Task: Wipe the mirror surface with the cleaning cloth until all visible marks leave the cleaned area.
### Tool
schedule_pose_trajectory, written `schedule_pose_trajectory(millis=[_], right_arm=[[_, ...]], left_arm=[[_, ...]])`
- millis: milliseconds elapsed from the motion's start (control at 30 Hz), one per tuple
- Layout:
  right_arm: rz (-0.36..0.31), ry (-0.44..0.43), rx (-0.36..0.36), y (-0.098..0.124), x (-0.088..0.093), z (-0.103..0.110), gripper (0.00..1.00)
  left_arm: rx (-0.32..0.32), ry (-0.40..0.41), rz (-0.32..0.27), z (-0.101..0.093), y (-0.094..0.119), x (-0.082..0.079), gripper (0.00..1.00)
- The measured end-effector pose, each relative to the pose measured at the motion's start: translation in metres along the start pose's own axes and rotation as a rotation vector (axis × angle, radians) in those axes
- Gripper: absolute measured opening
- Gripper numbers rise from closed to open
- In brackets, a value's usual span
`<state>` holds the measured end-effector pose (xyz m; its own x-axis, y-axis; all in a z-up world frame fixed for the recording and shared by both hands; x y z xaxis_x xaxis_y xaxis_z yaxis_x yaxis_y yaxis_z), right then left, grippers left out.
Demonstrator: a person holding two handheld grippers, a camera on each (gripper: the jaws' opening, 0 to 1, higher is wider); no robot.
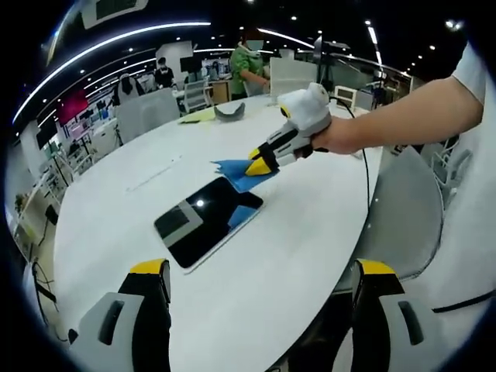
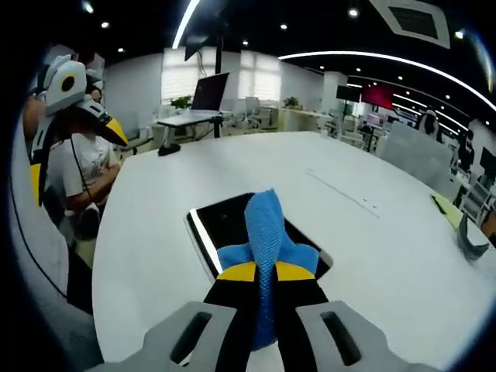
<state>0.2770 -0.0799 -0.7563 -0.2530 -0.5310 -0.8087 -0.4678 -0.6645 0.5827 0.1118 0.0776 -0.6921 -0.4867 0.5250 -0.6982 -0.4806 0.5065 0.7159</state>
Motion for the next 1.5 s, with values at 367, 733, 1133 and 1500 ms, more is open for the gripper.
schedule_pose_trajectory(millis=[367, 733, 1133, 1500], right_arm=[[0.016, -0.006, 0.039, 0.02, 0.013, -0.028, 0.02], [0.026, -0.028, 0.076, 0.039, 0.03, -0.051, 0.02], [0.041, -0.035, 0.105, 0.046, 0.047, -0.069, 0.02], [0.085, -0.091, 0.088, 0.034, 0.081, -0.078, 0.02]], left_arm=[[-0.009, -0.006, 0.007, -0.002, -0.003, -0.005, 0.99], [-0.008, -0.02, 0.016, -0.004, -0.008, -0.009, 0.99], [-0.005, -0.019, 0.03, -0.008, -0.013, -0.011, 0.99], [-0.012, -0.014, 0.063, -0.006, -0.017, -0.008, 0.99]])
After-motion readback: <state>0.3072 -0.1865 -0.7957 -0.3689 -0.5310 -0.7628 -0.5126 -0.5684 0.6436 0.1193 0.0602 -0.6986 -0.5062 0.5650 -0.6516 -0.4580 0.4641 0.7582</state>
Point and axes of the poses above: the point that each gripper's makers call its tool centre point, and the gripper's own axes: y roughly backward along the fingers, z roughly to its left, x roughly out of its underside, the point moved 2 cm from there along y, roughly backward along the fingers, and after that the axes turned 4 degrees about z, right-handed, at the moved point
